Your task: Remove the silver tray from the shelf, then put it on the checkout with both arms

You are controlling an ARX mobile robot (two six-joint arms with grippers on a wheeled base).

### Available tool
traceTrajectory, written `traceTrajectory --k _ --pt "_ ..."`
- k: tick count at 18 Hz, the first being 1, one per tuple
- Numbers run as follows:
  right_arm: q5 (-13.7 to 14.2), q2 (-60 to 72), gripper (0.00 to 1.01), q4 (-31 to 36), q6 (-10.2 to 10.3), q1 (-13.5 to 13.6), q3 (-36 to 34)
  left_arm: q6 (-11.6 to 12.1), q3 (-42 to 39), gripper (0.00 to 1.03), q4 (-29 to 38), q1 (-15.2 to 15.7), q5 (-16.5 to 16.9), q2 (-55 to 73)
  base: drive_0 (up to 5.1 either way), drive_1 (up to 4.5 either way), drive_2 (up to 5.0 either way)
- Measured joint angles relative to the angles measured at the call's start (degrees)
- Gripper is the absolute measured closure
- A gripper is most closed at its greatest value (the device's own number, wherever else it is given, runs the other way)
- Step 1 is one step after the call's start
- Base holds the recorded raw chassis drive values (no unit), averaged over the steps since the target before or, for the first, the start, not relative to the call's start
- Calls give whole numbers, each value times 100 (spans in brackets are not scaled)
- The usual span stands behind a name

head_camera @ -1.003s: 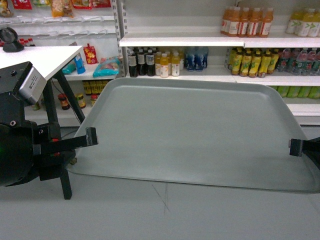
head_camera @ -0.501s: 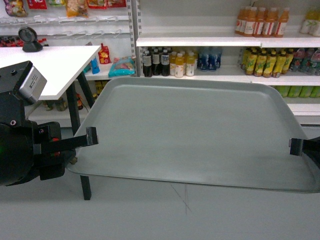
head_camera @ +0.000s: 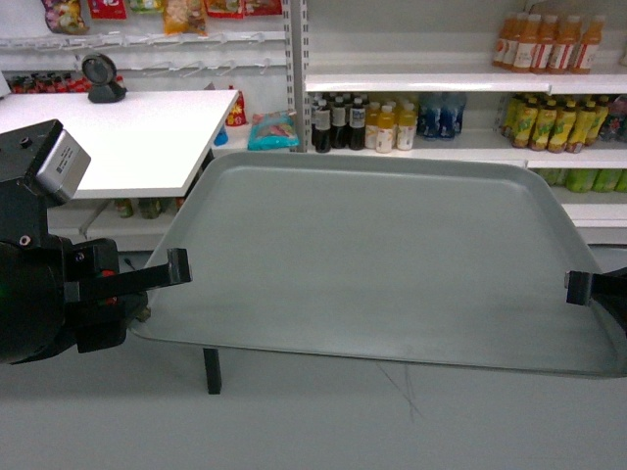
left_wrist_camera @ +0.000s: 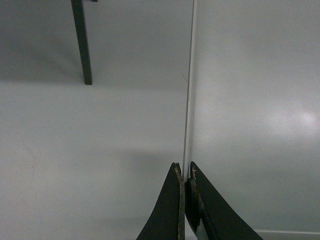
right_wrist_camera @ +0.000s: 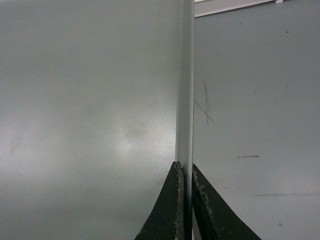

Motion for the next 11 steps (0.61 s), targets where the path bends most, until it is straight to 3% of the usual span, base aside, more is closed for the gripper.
traceTrajectory --k 11 --pt "-2 -2 98 0 0 0 0 -2 0 100 0 0 0 0 -497 249 249"
